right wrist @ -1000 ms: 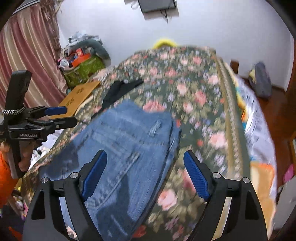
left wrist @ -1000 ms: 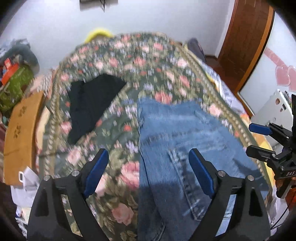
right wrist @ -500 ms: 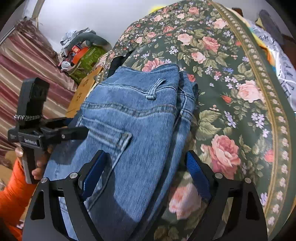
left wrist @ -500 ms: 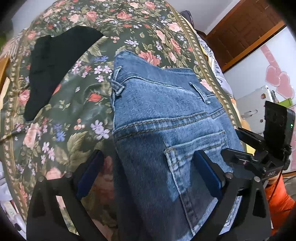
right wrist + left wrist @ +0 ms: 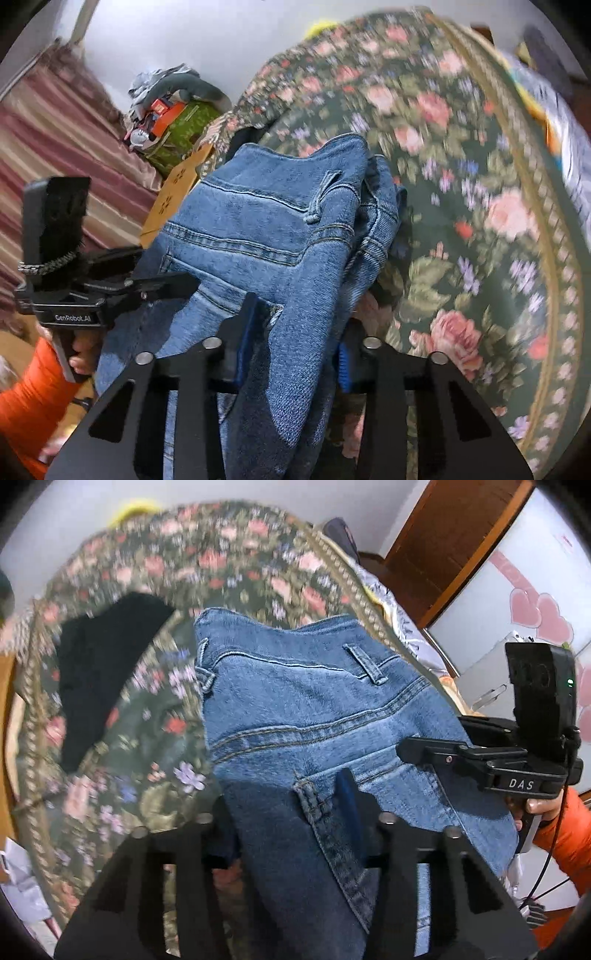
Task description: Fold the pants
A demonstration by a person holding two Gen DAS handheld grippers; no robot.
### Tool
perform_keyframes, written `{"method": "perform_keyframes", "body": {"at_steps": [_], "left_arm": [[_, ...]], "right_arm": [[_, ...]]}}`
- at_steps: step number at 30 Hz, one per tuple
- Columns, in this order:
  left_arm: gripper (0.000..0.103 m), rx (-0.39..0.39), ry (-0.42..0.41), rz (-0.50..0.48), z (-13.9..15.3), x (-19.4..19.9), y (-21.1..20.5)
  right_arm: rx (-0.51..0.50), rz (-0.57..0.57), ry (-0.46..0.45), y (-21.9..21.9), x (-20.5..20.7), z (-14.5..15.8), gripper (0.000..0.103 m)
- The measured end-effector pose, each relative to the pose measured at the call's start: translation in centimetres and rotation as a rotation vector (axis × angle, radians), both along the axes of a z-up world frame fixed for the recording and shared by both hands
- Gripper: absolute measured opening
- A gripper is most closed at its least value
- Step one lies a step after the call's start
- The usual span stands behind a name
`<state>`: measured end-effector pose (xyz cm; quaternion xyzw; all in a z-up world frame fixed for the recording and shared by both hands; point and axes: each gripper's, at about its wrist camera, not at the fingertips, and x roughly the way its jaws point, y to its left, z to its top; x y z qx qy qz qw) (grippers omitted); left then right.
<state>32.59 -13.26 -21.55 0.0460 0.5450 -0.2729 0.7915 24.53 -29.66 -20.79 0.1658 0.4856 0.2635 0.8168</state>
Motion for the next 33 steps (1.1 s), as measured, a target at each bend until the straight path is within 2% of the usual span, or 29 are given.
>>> {"method": "perform_keyframes", "body": {"at_steps": [2, 5, 8, 14, 17, 20, 23, 27, 33], "left_arm": [[0.036, -0.010, -0.031, 0.008, 1.2, -0.3, 0.5], [0.033, -0.031, -0.123, 0.028, 4.3, -0.7, 1.8], [0.032, -0.055, -0.203, 0.060, 7.3, -0.5, 3.0], [0.033, -0.062, -0.377, 0.140, 13.4, 1.1, 6.4], [0.032, -0.064, -0.420, 0.174, 15.2, 2.6, 8.1], [0.033, -0.053, -0.446, 0.206, 16.3, 5.1, 9.9], [0.033, -0.050, -0.442, 0.233, 16.4, 7.7, 11.4], [0.032, -0.060, -0.421, 0.277, 14.8, 11.6, 13.7], [0.033, -0.080, -0.299, 0.375, 8.2, 17.5, 17.2]], "right_arm": [[-0.027, 0.008, -0.049, 0.6, -0.1, 1.4, 0.027], [-0.027, 0.018, -0.118, 1.1, 0.0, 4.0, 0.026], [-0.048, 0.028, -0.219, 2.6, 0.6, 7.5, 0.026], [-0.033, 0.043, -0.359, 5.7, 3.4, 13.1, 0.025], [-0.034, 0.053, -0.419, 7.9, 5.5, 15.2, 0.024], [-0.045, 0.060, -0.446, 9.4, 7.5, 16.0, 0.024], [-0.043, 0.064, -0.445, 11.0, 10.4, 16.2, 0.024], [-0.049, 0.067, -0.416, 13.0, 14.4, 14.7, 0.024], [-0.099, 0.093, -0.311, 16.4, 19.9, 9.5, 0.024]]}}
